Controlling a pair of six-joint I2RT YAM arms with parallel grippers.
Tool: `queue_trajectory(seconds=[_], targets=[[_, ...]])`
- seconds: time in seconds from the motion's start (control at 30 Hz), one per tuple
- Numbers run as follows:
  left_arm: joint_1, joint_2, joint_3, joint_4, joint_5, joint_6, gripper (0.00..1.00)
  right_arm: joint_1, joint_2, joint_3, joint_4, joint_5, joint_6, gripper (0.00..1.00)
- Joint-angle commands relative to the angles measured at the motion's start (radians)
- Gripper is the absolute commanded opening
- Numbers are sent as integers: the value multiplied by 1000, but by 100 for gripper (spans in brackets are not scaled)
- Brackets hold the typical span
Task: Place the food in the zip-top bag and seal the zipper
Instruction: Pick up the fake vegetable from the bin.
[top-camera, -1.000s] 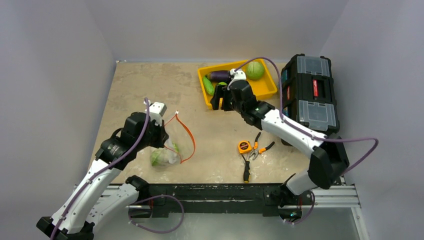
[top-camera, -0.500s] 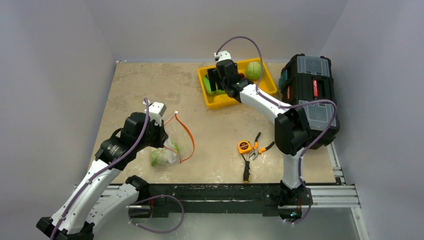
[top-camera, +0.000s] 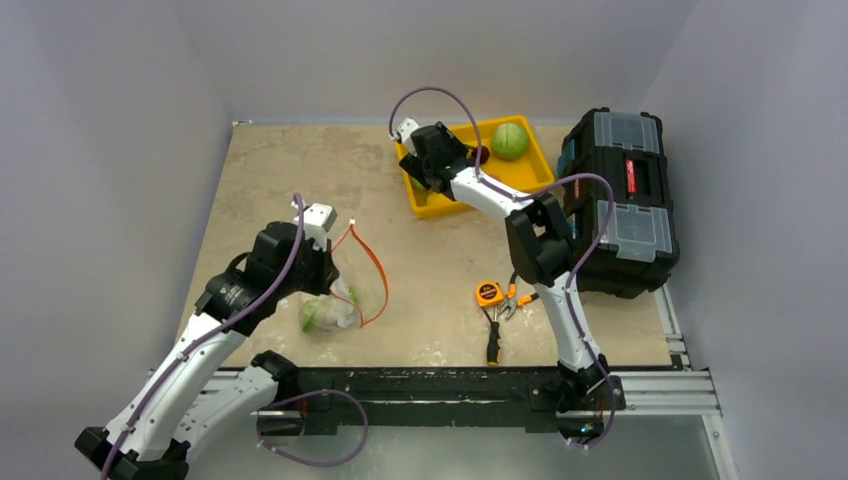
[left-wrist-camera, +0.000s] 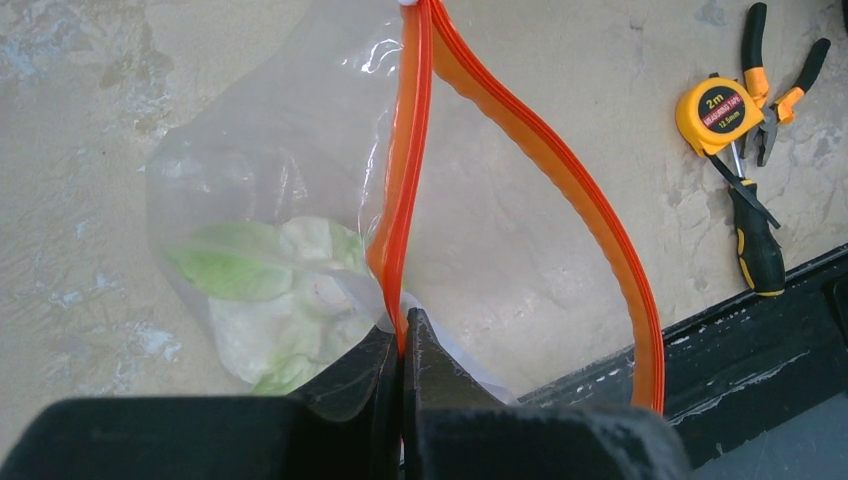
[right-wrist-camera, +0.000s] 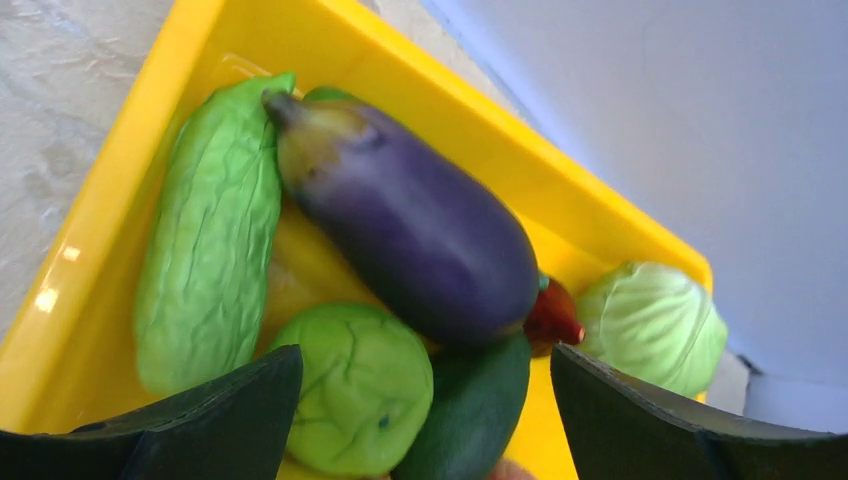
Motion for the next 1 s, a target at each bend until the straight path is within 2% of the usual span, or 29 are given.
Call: queue_trajectory(seconds=[0.0, 0.33, 0.63, 0.87, 0.93, 0.97], targets=[[-6, 11, 0, 24, 8, -5, 0, 1, 69, 148, 42, 44, -142, 92], [-6, 57, 3, 23, 0, 2, 0, -10, 220, 307, 72, 40, -165, 93], [-5, 68, 5, 23, -5, 2, 0, -10, 257, 301, 125, 88, -199, 78], [-5, 67, 3, 21, -7, 1, 0, -7, 221, 296, 138, 124, -199, 49], [-6, 68, 3, 20, -10, 0, 0, -4, 200, 295, 128, 135, -194, 36], [-5, 67, 2, 20, -11, -1, 0, 0, 185, 289, 128, 143, -193, 32]])
